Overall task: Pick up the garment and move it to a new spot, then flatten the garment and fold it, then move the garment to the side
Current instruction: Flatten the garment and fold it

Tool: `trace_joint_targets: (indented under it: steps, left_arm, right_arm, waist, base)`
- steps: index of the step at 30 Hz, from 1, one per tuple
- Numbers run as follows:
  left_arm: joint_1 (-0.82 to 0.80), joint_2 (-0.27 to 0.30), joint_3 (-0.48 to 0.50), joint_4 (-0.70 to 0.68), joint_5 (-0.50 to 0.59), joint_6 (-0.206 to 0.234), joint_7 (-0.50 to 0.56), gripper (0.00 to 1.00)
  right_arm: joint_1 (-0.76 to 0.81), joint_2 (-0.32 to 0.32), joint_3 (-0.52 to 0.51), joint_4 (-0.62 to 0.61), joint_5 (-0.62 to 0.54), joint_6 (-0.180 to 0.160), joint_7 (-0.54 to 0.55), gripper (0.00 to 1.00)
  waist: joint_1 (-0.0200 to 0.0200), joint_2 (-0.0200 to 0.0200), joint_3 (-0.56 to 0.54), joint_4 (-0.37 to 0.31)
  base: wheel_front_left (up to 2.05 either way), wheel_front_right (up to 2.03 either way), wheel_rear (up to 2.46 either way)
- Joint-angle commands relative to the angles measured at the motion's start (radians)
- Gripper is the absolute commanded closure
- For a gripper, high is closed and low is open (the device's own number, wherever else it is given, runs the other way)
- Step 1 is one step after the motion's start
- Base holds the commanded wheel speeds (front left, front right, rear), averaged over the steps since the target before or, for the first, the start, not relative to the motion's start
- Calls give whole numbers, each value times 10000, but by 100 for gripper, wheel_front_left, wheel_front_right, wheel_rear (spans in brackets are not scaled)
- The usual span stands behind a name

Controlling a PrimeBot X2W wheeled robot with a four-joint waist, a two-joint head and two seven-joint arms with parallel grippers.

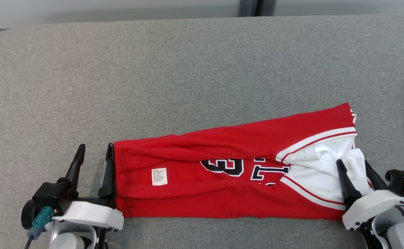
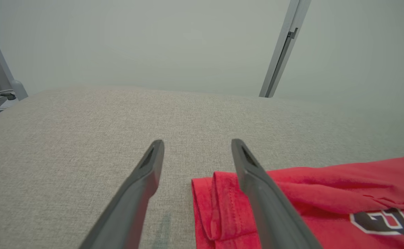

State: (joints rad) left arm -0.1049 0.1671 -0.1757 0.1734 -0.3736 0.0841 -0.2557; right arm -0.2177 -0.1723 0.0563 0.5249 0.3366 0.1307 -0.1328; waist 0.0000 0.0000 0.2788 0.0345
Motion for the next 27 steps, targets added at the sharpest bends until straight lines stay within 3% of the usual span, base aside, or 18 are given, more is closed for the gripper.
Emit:
trace_joint_targets:
  steps: [1,3,4,5,6,13,27]
  left_arm:
    - [-171,14,3,12,25,-37,-32,0]
    - [-220,6,-8,30,26,-42,-42,0]
    - [-237,16,-1,38,25,-45,-47,0]
    - [-244,18,9,37,18,-42,-49,0]
    - [-250,25,29,27,15,-32,-52,0]
    - [-273,58,108,-116,33,44,-82,0]
    - [-107,52,204,-212,-15,95,-92,0]
  right_arm:
    - [99,29,275,419,200,2,257,0]
    - [196,57,658,680,488,3,535,0]
    - [242,68,860,764,655,14,664,44]
    - [278,55,1092,836,795,16,817,67]
    - [308,32,1286,890,973,29,958,100]
    - [265,-698,1702,676,1914,-20,781,100]
    - [305,-2770,168,81,2259,-22,-131,100]
  waist:
    - [0,0,28,7]
    - [0,0,44,11]
    - [0,0,40,4]
    - [0,0,36,-4]
    - [0,0,33,-16]
    - [0,0,55,-92]
    - [0,0,-32,-330]
  base:
    - [0,0,0]
    - [0,0,0]
    - [0,0,0]
    - [0,0,0]
    - [0,0,0]
    - [0,0,0]
    - [0,0,0]
